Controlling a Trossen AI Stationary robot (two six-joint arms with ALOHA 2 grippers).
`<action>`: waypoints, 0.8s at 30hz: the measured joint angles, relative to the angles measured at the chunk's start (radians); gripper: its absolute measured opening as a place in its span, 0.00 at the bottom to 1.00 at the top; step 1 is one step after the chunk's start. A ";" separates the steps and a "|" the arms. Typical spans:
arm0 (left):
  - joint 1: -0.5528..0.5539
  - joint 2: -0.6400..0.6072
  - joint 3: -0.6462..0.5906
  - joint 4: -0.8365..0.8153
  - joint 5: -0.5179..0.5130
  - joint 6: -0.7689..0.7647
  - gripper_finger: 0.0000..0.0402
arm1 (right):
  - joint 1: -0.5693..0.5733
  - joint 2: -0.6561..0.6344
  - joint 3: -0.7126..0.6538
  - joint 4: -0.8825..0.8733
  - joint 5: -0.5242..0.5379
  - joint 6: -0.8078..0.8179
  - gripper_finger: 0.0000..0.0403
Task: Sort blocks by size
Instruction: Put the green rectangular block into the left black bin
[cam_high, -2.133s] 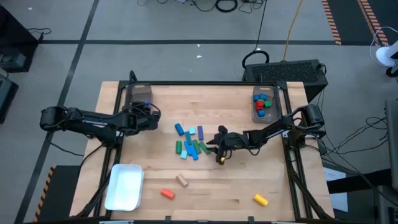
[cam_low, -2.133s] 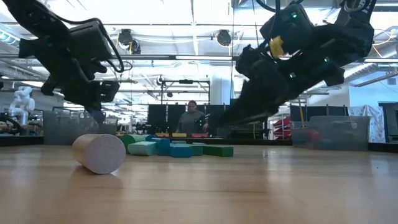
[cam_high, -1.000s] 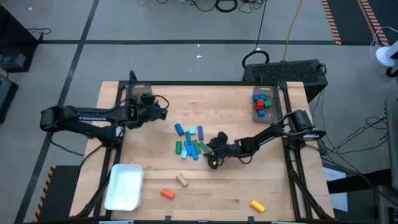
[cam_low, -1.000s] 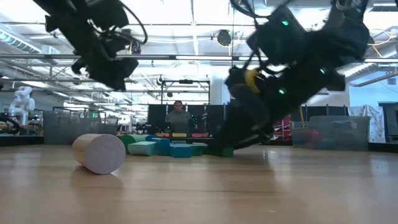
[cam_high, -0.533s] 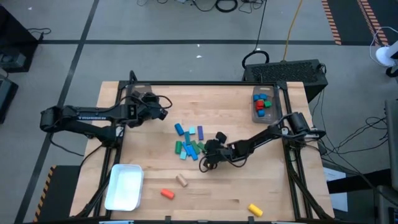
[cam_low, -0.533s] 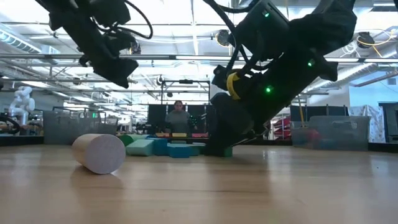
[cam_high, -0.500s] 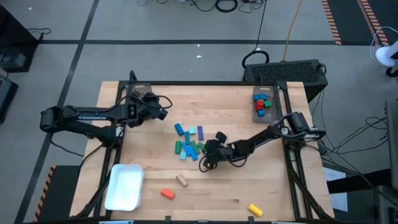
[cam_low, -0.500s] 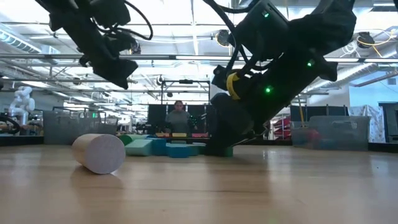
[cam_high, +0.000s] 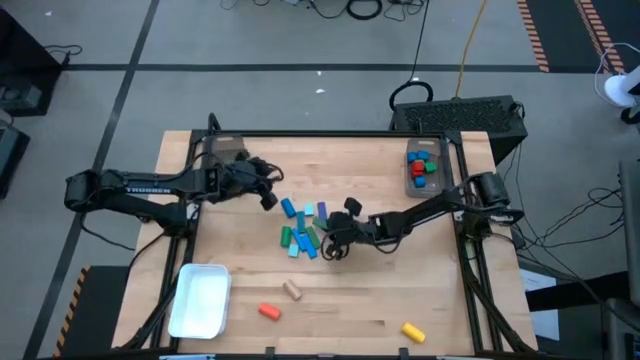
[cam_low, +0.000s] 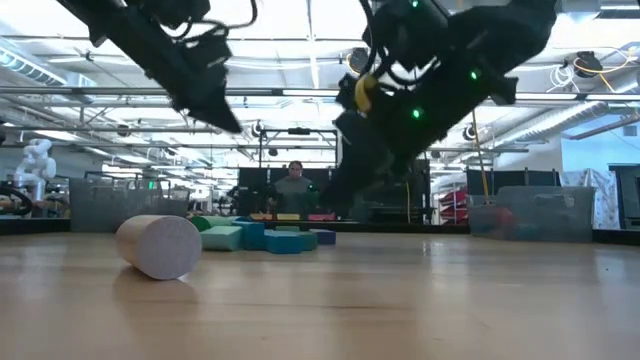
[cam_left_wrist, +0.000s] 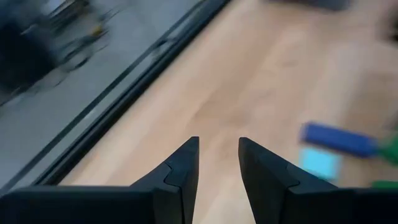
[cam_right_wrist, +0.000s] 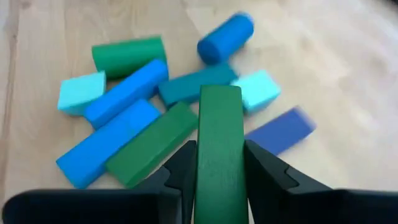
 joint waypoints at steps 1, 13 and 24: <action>-0.010 0.000 0.000 0.025 0.034 0.025 0.29 | -0.003 -0.012 0.000 0.001 0.000 -0.032 0.23; -0.032 0.000 0.000 0.194 0.244 -0.101 0.29 | 0.001 -0.060 0.000 0.095 0.189 -0.446 0.23; -0.034 0.050 -0.001 0.248 0.362 -0.253 0.29 | 0.017 -0.060 0.000 0.289 0.319 -0.771 0.23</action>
